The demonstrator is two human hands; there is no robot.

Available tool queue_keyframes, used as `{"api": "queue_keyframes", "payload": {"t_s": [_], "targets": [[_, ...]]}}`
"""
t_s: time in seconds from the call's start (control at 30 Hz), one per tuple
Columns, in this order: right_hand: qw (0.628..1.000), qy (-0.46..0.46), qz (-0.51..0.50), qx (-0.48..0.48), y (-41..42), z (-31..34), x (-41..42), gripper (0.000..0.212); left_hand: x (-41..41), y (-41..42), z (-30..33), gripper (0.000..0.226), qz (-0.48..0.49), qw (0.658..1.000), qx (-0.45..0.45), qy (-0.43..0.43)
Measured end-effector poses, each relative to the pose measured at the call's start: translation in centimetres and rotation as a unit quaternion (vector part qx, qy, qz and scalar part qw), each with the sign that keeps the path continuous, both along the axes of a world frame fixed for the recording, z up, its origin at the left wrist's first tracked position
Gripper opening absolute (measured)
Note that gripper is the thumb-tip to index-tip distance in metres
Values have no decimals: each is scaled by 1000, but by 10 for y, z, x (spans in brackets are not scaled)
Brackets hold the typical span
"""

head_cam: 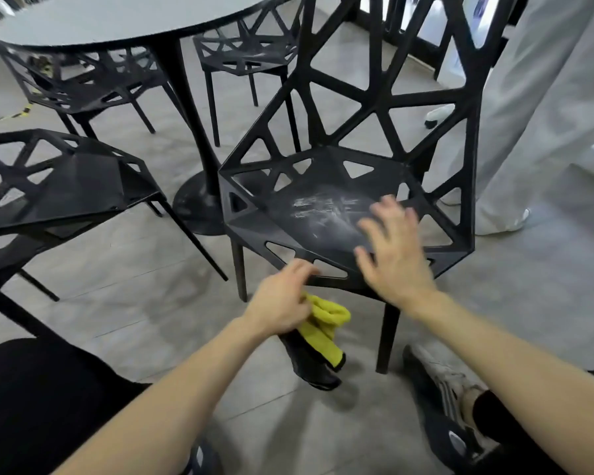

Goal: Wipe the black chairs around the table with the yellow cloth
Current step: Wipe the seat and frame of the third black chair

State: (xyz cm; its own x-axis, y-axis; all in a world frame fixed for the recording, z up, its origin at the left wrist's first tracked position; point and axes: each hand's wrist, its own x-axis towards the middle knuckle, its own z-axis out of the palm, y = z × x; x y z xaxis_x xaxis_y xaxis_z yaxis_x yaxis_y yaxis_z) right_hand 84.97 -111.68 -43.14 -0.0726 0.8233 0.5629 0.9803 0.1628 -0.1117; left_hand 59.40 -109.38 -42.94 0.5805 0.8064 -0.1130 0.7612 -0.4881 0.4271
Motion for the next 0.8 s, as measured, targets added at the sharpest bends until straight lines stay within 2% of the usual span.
{"api": "queue_keyframes", "payload": {"t_s": [0.03, 0.1, 0.2, 0.27, 0.37, 0.47, 0.57, 0.67, 0.8], "targets": [[995, -47, 85, 8, -5, -4, -22, 39, -20, 7, 0, 63, 42, 999, 22, -12], [975, -137, 172, -40, -7, -18, -52, 38, -57, 27, 4, 58, 99, 993, 63, 16], [955, -222, 145, -132, 5, -43, -60, 49, -90, 70, 14, 72, 133, 984, 72, 92], [949, -250, 132, -142, 14, -54, -50, 34, -103, 97, 17, 86, 131, 976, 72, 156], [951, -239, 155, -123, 20, -61, -37, 16, -117, 130, 14, 100, 75, 954, 101, 272], [947, -242, 184, -107, 8, -57, -29, 15, -121, 155, 19, 96, 12, 928, 156, 338], [940, -249, 210, -99, -10, -59, -12, 31, -115, 170, 25, 84, -68, 897, 235, 367], [945, -225, 226, -79, -18, -63, -4, 29, -107, 164, 23, 66, -112, 873, 263, 395], [953, -193, 226, -63, -16, -68, -2, 20, -102, 152, 22, 56, -103, 883, 264, 374]]}}
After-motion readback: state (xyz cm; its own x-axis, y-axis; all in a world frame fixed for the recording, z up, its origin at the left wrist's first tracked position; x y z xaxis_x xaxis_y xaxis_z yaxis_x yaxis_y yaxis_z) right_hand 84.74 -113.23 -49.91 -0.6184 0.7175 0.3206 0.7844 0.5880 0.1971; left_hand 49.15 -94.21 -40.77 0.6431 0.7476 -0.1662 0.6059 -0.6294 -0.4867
